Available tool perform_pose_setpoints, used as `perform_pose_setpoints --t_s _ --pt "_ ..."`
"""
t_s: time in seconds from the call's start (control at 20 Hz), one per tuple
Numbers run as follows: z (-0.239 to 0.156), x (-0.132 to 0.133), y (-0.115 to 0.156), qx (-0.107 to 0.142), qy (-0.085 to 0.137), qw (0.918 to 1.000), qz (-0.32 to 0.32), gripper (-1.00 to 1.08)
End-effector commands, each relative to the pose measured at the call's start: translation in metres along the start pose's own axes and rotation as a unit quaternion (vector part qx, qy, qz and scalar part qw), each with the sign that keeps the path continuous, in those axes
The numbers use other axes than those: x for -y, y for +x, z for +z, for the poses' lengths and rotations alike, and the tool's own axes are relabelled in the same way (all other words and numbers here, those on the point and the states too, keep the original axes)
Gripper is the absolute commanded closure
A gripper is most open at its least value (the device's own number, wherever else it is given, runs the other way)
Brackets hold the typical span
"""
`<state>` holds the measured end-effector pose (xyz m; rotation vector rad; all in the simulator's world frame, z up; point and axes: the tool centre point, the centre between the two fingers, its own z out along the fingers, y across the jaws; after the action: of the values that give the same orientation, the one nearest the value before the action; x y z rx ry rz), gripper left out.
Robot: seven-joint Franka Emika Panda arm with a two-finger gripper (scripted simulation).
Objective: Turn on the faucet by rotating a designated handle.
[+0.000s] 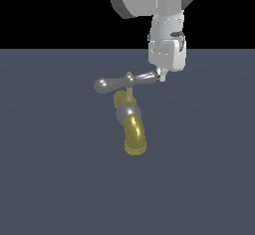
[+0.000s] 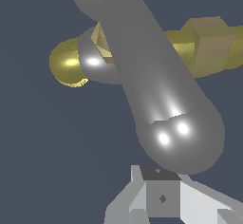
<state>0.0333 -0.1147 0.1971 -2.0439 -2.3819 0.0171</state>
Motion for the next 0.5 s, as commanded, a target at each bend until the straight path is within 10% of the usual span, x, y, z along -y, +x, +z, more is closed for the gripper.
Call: perform_pose_setpoints --t_s 0.0,0.45 --pt "-0.001 -0.015 0.020 -0.002 -0.002 0.9999 -0.011 1.08" --pt "-0.002 -0.047 0.047 -0.002 -0.004 0.9999 -0.015 1.08"
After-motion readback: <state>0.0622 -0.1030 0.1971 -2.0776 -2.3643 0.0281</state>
